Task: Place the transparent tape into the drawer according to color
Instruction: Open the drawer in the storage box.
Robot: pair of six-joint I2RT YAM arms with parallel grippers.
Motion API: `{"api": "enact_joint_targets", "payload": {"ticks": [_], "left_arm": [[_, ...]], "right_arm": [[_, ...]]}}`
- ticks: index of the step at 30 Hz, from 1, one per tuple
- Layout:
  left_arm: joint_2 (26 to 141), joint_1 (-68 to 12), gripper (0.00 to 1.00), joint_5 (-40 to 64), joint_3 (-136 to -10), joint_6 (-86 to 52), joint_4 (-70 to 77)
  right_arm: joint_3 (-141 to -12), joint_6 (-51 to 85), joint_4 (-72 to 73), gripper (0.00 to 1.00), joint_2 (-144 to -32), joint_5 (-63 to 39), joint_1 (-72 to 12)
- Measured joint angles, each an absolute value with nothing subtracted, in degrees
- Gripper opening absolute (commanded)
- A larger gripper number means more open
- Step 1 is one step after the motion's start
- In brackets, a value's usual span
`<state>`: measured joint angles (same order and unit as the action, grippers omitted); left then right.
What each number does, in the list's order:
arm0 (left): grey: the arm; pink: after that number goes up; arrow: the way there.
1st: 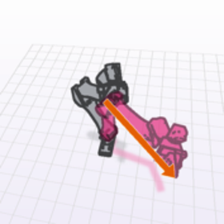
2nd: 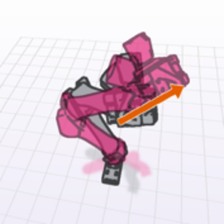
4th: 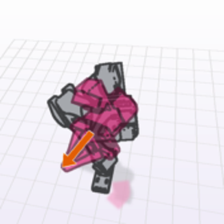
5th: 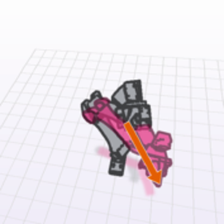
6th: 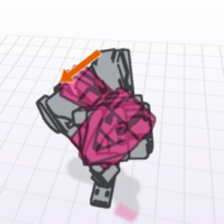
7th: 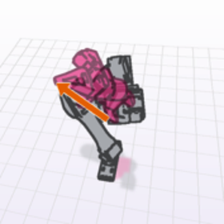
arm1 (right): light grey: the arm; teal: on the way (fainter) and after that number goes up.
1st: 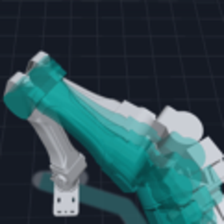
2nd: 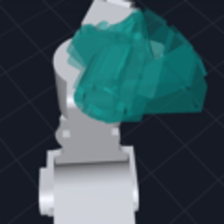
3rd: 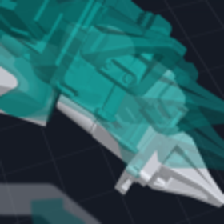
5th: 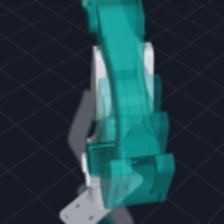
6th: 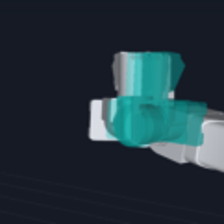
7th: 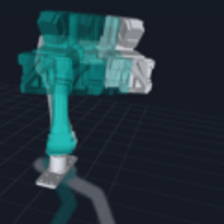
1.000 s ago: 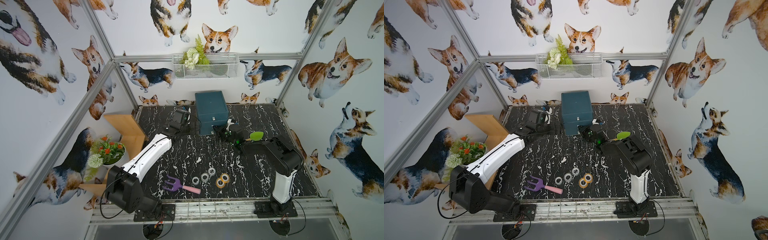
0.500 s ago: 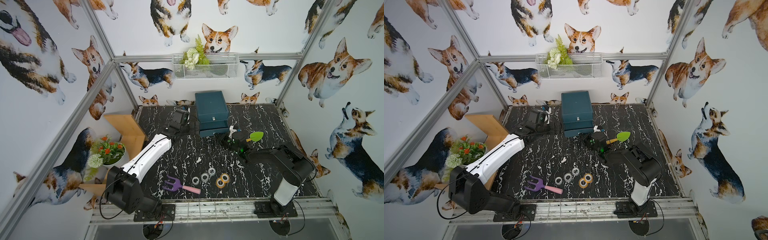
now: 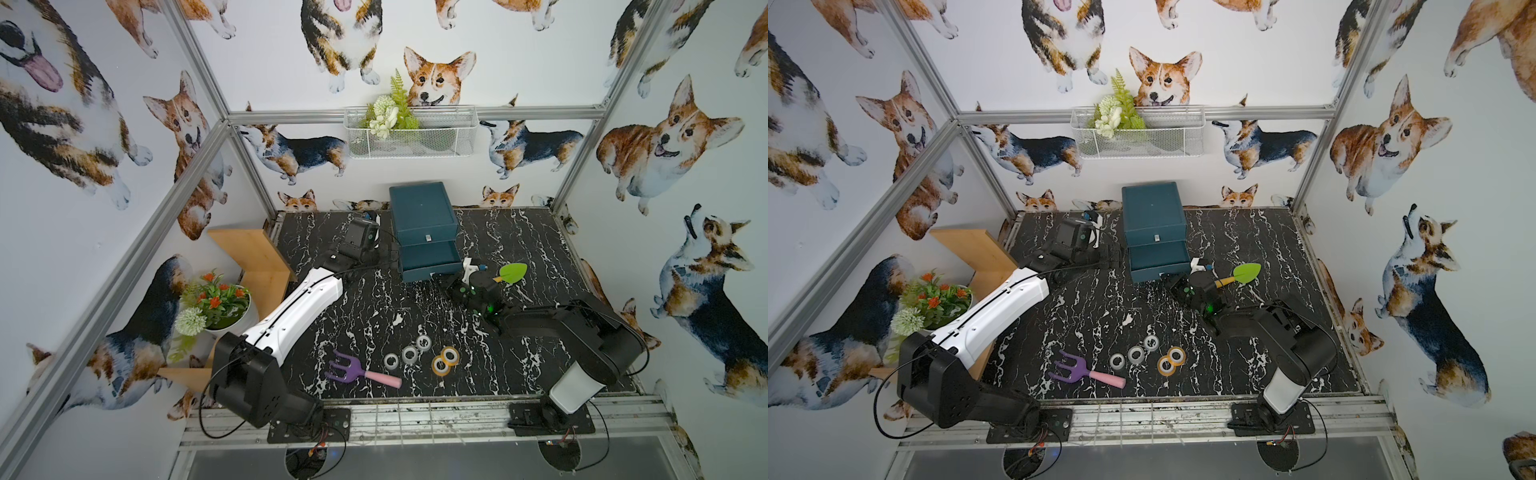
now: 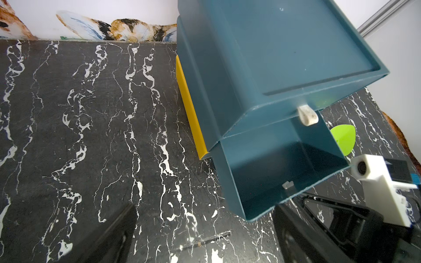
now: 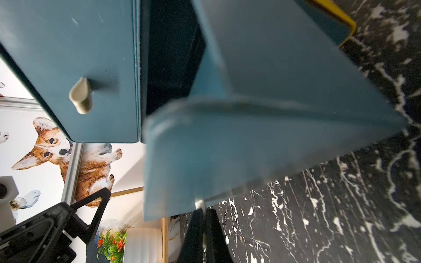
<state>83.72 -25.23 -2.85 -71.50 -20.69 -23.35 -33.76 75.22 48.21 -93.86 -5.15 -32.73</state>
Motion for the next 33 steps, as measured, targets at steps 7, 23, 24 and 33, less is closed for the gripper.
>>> {"api": "enact_joint_targets", "payload": {"ticks": [7, 23, 24, 33], "left_arm": [[83.72, -25.23, 0.99, -3.05, -71.5, -20.69, -23.38], [83.72, -25.23, 0.99, -3.25, -71.5, -20.47, -23.38], [83.72, -25.23, 0.99, -3.25, -71.5, -20.47, -23.4], [83.72, -25.23, 0.99, -3.25, -71.5, -20.1, -23.4]], "right_arm": [[-31.92, 75.26, 48.93, 0.0, -93.01, -4.91, -33.15], [-30.3, 74.41, 45.41, 0.0, -89.08, -4.54, -34.06], [-30.24, 74.37, 45.12, 0.0, -88.82, -4.51, -34.04], [-28.88, 74.15, 44.14, 0.13, -87.22, -4.27, -34.0]]}}
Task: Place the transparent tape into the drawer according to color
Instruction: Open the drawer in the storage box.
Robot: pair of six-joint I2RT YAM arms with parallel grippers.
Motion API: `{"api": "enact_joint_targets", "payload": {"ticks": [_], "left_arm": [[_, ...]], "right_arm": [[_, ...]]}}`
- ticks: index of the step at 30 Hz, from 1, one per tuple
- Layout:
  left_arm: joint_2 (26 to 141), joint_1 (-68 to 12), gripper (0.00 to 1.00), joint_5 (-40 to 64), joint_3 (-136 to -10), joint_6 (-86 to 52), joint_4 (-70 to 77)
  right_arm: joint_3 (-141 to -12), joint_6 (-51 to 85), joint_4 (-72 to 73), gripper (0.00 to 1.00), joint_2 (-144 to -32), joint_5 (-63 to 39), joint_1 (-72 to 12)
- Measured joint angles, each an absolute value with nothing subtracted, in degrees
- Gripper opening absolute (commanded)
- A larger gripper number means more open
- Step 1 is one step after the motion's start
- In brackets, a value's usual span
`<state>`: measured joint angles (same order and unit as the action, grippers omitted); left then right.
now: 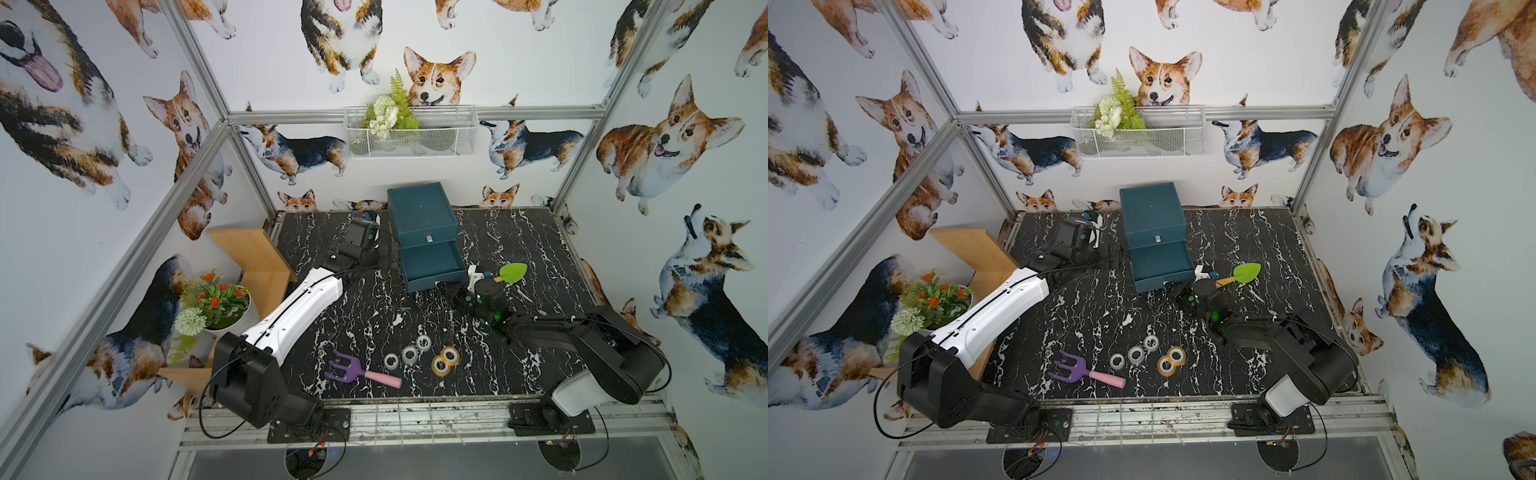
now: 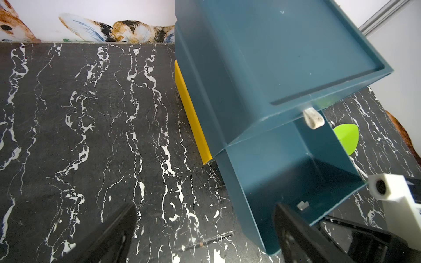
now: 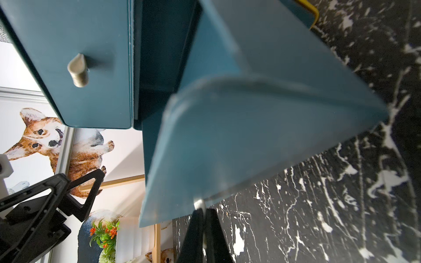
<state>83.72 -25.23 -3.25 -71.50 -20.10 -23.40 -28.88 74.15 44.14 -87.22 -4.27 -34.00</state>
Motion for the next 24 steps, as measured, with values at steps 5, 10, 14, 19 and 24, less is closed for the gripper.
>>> {"api": "enact_joint_targets", "payload": {"ticks": [5, 10, 14, 19, 24], "left_arm": [[83.72, -25.23, 0.99, -3.22, -71.61, -20.1, -23.42], [83.7, -25.23, 0.99, -3.18, -71.66, -20.1, -23.46], [83.15, -25.47, 0.99, -2.76, -72.16, -21.02, -24.29], [80.99, -26.7, 0.99, -0.75, -71.48, -23.38, -24.05], [78.08, -27.53, 0.99, 1.28, -68.03, -25.65, -24.12]], "right_arm": [[-28.93, 73.17, 41.95, 0.47, -86.32, -4.54, -34.02], [-30.3, 70.19, 37.15, 0.55, -83.92, -6.17, -34.0], [-32.8, 63.79, 27.16, 0.56, -80.01, -8.03, -34.0], [-33.87, 51.75, 12.29, 0.56, -72.31, -8.62, -34.02], [-32.97, 40.69, -0.71, 0.57, -67.72, -7.88, -36.56]]}}
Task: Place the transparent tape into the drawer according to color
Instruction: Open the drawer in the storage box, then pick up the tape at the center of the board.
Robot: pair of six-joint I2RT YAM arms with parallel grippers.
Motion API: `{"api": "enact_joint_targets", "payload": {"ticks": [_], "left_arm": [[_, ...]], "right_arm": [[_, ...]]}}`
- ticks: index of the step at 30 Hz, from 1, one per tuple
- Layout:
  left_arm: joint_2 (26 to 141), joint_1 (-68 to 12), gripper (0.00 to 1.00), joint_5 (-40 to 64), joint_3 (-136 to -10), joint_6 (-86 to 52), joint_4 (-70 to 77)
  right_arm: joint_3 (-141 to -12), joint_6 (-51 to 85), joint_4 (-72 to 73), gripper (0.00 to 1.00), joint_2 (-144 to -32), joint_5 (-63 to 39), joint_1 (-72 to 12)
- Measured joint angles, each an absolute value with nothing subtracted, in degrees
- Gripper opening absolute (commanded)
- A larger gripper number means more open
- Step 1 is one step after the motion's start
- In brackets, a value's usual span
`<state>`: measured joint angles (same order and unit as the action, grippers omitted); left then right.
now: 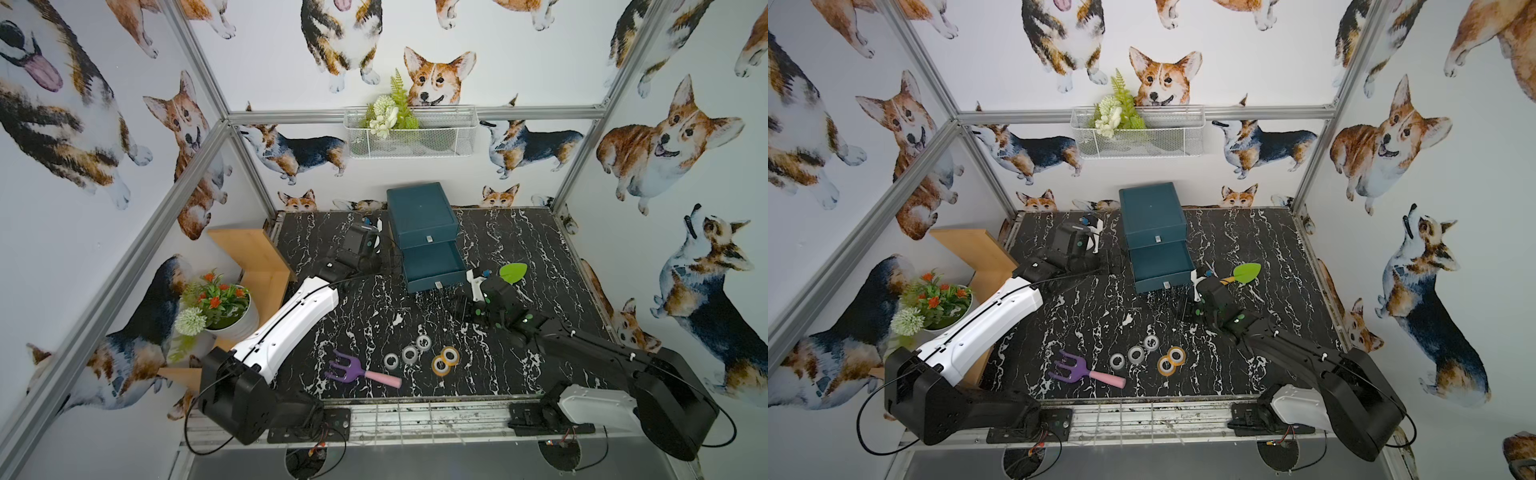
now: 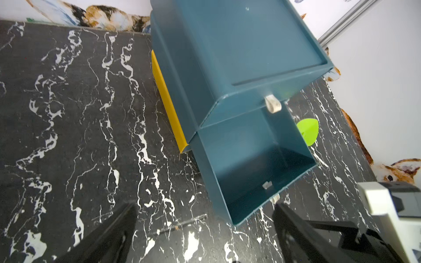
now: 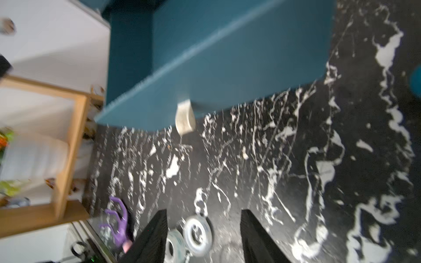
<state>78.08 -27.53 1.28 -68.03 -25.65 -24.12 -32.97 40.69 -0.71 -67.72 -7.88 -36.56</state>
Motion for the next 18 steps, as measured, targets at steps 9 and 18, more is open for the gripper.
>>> {"api": "enact_joint_targets", "payload": {"ticks": [9, 18], "left_arm": [[74.59, -28.1, 0.99, 1.67, -66.35, -25.76, -25.06], [75.35, -28.1, 0.99, 1.28, -66.35, -25.1, -25.65]], "right_arm": [[-35.55, 31.14, -11.14, 0.62, -72.99, -4.25, -50.09], [-35.14, 29.58, -17.26, 0.59, -74.37, 0.03, -55.79]]}}
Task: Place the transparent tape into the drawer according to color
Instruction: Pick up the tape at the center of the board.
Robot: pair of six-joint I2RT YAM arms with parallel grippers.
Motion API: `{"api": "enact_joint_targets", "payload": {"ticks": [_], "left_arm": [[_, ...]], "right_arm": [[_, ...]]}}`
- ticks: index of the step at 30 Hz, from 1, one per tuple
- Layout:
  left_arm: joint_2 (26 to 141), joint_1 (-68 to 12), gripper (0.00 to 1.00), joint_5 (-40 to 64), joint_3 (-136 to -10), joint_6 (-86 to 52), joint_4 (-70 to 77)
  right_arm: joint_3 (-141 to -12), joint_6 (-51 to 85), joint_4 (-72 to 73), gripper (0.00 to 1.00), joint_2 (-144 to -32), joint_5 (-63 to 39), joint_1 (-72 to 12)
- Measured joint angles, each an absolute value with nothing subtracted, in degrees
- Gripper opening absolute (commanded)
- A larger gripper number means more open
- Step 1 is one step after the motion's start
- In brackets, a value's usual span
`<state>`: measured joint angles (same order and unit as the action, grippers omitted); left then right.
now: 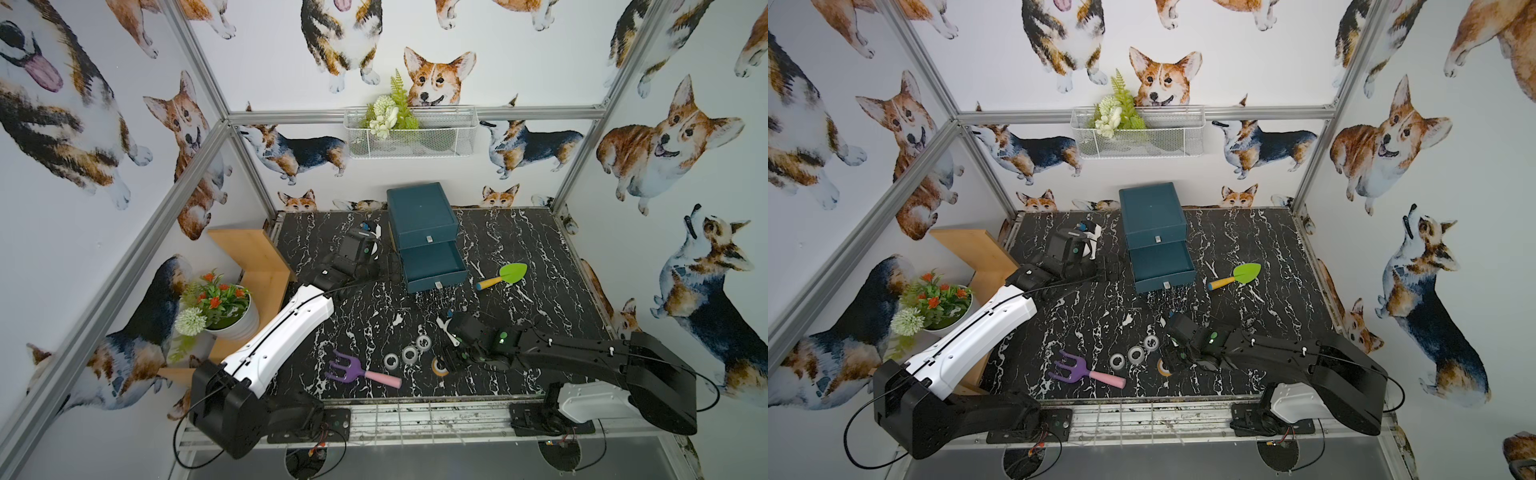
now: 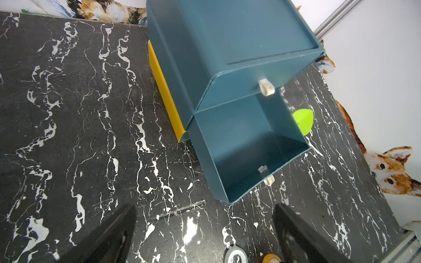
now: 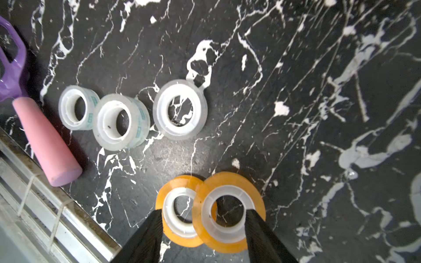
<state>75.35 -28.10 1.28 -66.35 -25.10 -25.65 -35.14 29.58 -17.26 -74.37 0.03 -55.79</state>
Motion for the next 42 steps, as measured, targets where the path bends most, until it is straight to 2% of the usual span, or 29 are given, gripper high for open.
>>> {"api": "enact_joint_targets", "payload": {"ticks": [6, 20, 27, 33, 42], "left_arm": [[76.29, -28.1, 0.99, 1.19, -66.39, -24.51, -25.74], [77.03, -28.1, 0.99, 0.73, -66.41, -24.08, -25.78], [77.52, -28.1, 0.99, 0.36, -66.41, -23.88, -25.78], [77.65, -28.1, 0.99, 0.36, -66.41, -23.88, -25.78], [77.91, -28.1, 0.99, 0.36, -66.41, -23.88, -25.78]], "right_arm": [[-34.87, 29.5, -17.96, 0.47, -74.65, 1.45, -56.53], [-36.25, 27.94, -17.54, 0.34, -79.68, 1.23, -57.36], [-36.29, 27.64, -16.75, 0.21, -80.62, 0.45, -57.36], [-35.9, 27.57, -16.12, 0.13, -79.11, -0.01, -57.3], [-34.74, 27.55, -15.75, 0.11, -72.16, -2.26, -53.06]]}}
